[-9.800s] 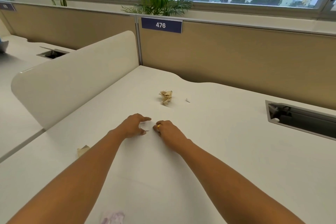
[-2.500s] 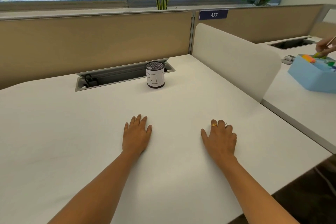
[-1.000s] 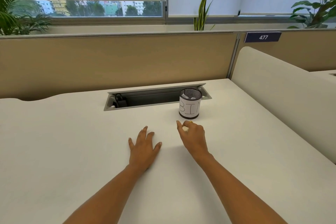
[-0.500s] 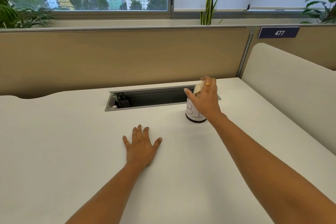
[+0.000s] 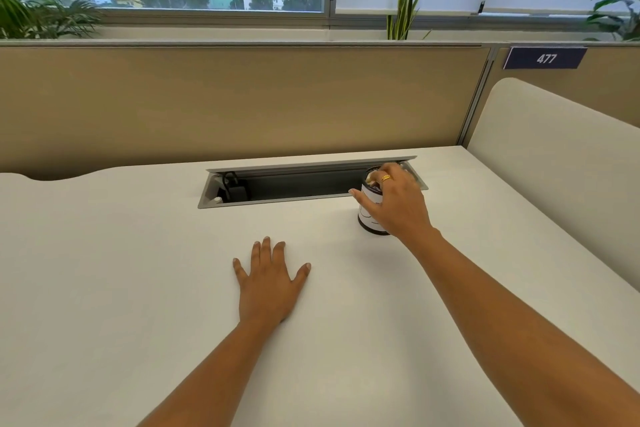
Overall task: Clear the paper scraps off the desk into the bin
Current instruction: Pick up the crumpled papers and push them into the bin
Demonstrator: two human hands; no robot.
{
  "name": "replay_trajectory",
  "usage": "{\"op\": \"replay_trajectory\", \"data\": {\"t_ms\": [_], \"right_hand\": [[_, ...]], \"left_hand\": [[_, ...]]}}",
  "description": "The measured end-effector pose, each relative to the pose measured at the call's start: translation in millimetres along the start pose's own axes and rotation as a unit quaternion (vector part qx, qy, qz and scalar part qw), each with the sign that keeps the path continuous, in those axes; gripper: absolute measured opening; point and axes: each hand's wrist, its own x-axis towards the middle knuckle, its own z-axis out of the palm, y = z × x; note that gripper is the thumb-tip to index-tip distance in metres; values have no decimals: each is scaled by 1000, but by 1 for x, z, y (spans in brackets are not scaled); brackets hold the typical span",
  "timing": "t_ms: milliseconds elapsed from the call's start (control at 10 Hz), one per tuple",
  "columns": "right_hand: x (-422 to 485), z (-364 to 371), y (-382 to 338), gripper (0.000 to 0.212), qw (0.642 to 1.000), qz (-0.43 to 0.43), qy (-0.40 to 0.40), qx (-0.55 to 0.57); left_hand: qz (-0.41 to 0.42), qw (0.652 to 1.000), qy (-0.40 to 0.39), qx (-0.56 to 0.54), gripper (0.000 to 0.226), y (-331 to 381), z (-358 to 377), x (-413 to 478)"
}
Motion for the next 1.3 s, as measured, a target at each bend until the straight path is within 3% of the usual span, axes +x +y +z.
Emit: {"op": "replay_trajectory", "data": {"t_ms": [500,800,1100,1300], "right_hand": [[5,2,-3,69,992,26,-105,-64],[5,-4,-3,58,992,25,-119,-33],[7,-19,-5,41,998,5,-54,25],[-10,-29,-21,29,997,-36,62,30]], "left_hand": [[-1,1000,2,6,65,1,0,0],[1,1000,4,-7,64,0,-1,-2],[7,1000,7,-13,59,-1,-5,-11],[22,999,14,-19,57,-8,-9,-32]]}}
